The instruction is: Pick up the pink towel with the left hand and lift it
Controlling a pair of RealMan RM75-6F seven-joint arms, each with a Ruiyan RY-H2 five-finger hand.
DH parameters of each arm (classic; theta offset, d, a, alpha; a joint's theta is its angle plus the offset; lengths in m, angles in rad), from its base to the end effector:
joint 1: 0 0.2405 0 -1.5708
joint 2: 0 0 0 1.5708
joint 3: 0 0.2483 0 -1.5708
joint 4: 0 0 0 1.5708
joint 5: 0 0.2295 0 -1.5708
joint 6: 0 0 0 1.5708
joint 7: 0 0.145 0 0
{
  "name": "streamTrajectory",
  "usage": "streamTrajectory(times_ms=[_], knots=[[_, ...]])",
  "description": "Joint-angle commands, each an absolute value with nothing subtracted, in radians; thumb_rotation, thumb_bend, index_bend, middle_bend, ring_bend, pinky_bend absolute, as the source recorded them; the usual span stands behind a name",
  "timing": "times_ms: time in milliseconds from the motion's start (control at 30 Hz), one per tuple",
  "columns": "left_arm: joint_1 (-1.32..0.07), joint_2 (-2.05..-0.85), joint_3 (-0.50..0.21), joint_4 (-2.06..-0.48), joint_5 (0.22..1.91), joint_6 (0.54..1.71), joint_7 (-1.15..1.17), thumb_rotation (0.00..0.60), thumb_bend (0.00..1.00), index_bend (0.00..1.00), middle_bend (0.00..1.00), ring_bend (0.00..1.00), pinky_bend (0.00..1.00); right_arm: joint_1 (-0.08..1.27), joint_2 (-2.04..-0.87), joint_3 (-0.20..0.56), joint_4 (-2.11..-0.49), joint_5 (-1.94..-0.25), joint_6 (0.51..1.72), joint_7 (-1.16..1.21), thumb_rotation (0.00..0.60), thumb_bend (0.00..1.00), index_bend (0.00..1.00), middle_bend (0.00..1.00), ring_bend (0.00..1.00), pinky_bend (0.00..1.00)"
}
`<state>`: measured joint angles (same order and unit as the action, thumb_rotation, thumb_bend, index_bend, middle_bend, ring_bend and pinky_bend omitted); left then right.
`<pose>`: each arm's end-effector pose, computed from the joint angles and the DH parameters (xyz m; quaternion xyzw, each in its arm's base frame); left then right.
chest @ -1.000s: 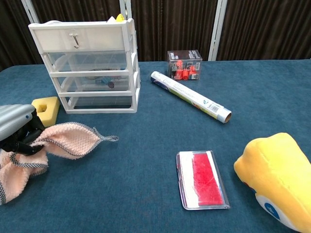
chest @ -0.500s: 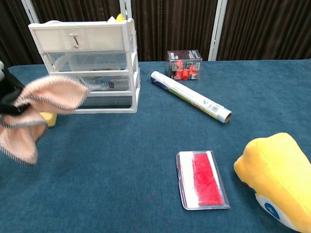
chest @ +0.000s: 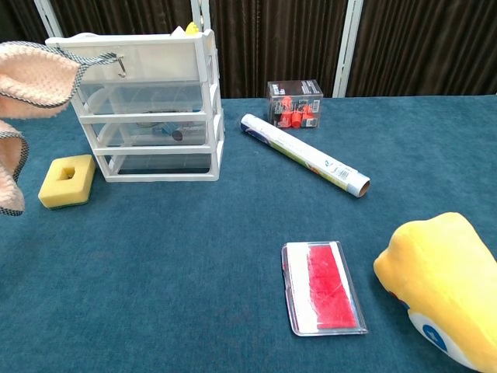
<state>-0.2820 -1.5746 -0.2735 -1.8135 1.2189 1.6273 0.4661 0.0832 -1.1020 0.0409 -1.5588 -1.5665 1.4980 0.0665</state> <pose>-0.1798 0.2521 0.0579 -0.4520 -0.4280 -0.4887 0.6113 -0.3164 -0.1812 0.1456 0.6121 -0.3720 0.4000 0.5718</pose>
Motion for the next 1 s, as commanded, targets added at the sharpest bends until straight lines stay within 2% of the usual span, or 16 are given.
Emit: streamTrajectory(times_ms=[33,1000], knots=[[-0.277,-1.569,-0.284,-1.808,1.209,1.630,0.455,0.600,0.75,0.96,0.86,0.78,0.70,0.083,-1.102,0.041,-1.559,-1.566,1.497,0.066,0.600,0.01,0.02,0.00,0.00,0.00],[-0.310,-1.642,-0.309,-1.719,1.154,1.590,0.432,0.600,0.75,0.97,0.87,0.78,0.70,0.083,-1.102,0.041,-1.554,-1.570,1.501,0.068,0.600,0.01,0.02,0.00,0.00,0.00]])
